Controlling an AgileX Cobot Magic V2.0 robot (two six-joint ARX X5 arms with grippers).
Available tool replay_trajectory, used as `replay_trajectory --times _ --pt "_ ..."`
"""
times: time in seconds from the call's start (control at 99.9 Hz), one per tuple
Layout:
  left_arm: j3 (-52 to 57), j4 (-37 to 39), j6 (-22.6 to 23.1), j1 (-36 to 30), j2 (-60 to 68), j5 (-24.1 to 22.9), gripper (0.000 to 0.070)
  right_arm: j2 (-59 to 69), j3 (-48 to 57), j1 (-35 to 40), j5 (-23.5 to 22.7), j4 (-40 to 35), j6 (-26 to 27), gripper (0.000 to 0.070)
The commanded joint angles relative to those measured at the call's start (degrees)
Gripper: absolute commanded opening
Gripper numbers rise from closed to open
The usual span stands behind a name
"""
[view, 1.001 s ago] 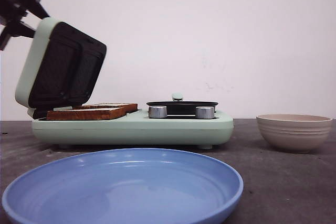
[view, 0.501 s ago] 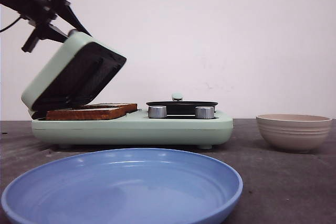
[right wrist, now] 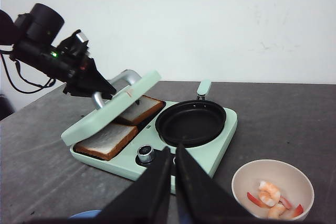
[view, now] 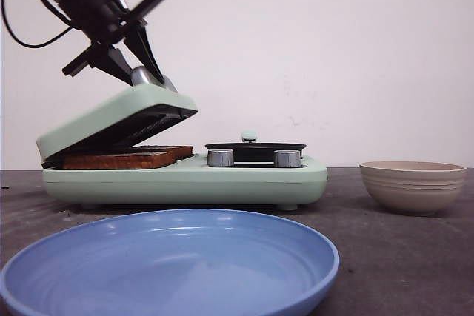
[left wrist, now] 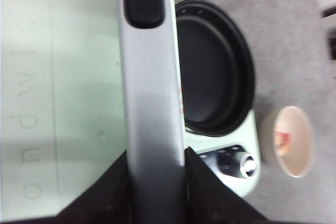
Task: Make breakfast with bread and shrimp
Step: 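Swing the press lid down over the bread with the left gripper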
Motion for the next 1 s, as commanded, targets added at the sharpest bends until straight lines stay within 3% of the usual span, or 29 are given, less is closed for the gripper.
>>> replay_trajectory --times 0.0,0.27,0.691,0.761,0.891,0.941,0.991 --pt "0.83 2.43 5.7 0.04 1.38 -4.5 0.0 0.13 0.26 0.46 0.04 0.48 0.44 0.0004" --pt "0.83 3.58 7.39 -3.76 2.49 -9.31 0.0 0.13 0.26 0.46 0.04 0.44 0.46 0.0004" --pt "0.83 0.94 8.22 -6.84 7.52 -9.38 0.0004 0.13 0.26 0.46 -0.04 -0.9 1.36 0.0004" --pt "0.85 1.16 8.2 -6.82 7.28 -9.35 0.0122 0.13 0.26 0.46 -0.09 -1.18 1.64 0.0004" --pt "1.68 -0.24 6.36 -6.03 6.19 -9.33 0.0528 0.13 0.26 0.46 0.04 -1.01 1.7 0.0004" --pt "3.17 -2.16 6.23 -5.64 5.7 -9.35 0.0589 0.13 0.26 0.46 0.04 -0.81 1.68 0.0004" --pt "5.11 -4.09 6.27 -5.22 4.98 -9.38 0.0592 0.13 0.26 0.46 0.09 -0.61 1.68 0.0004"
